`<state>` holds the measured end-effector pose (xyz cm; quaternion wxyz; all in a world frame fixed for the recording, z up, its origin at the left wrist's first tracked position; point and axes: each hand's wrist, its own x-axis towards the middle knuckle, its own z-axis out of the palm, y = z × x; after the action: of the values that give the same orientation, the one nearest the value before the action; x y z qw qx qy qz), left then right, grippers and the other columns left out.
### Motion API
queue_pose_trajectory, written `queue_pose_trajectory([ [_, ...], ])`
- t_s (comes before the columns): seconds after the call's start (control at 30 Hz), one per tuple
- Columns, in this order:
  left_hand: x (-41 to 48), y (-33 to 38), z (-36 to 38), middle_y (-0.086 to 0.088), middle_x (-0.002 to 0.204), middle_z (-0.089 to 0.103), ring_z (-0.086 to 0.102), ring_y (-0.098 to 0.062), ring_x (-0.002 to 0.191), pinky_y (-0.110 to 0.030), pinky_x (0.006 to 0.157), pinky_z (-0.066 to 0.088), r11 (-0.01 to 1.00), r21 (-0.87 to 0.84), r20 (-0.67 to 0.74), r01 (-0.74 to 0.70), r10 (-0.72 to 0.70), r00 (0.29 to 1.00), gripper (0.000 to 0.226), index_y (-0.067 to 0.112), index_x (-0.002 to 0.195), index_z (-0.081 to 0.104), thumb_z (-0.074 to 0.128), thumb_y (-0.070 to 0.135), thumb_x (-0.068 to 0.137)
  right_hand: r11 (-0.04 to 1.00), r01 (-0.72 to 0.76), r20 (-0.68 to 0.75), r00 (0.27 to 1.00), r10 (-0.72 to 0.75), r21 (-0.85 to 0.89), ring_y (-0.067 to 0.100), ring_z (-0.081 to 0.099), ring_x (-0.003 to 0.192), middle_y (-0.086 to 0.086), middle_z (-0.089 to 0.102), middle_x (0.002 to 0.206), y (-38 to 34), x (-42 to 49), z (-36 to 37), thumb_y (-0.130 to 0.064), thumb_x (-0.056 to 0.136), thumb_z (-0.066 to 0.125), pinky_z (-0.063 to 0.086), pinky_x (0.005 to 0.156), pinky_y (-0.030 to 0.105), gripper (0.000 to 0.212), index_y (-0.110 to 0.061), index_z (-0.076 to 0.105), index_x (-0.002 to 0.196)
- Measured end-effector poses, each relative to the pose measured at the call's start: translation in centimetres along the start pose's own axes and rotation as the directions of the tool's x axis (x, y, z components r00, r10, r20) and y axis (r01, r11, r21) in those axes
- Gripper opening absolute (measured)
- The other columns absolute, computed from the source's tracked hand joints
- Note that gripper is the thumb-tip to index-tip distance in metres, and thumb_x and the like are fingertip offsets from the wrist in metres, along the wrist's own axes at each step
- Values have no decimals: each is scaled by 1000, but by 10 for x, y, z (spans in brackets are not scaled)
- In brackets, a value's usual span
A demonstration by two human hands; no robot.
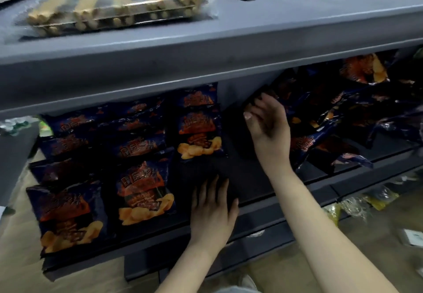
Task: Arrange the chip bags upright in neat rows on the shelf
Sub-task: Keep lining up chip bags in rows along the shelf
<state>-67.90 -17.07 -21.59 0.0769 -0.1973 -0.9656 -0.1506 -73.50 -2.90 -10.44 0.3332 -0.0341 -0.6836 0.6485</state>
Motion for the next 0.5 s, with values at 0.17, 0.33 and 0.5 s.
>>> queue_pose_trajectory([
  [0.17,18,13,-2,-7,143,42,40,-25,131,-46,103,40,955,-296,-90,-32,5,996,55,14,137,40,60,28,88,961,145,-91,981,-171,-237,11,58,109,6,59,114,-29,8,-66,5,87,56,46,93,20,33,-14,55,114],
  [0.33,55,53,5,-6,150,29,29,-21,137,-40,109,34,925,-365,-57,-103,88,995,77,17,144,25,68,30,82,815,84,-159,964,-212,-573,8,54,107,-3,57,117,-25,2,-124,9,78,52,43,88,13,40,-15,62,108],
  [0.5,87,91,19,-8,150,29,29,-22,138,-42,110,32,881,-444,-57,-161,152,987,97,15,146,21,79,26,69,639,48,31,999,-38,-768,21,52,117,10,54,127,-8,-5,-160,13,74,52,32,93,9,50,-9,60,118],
])
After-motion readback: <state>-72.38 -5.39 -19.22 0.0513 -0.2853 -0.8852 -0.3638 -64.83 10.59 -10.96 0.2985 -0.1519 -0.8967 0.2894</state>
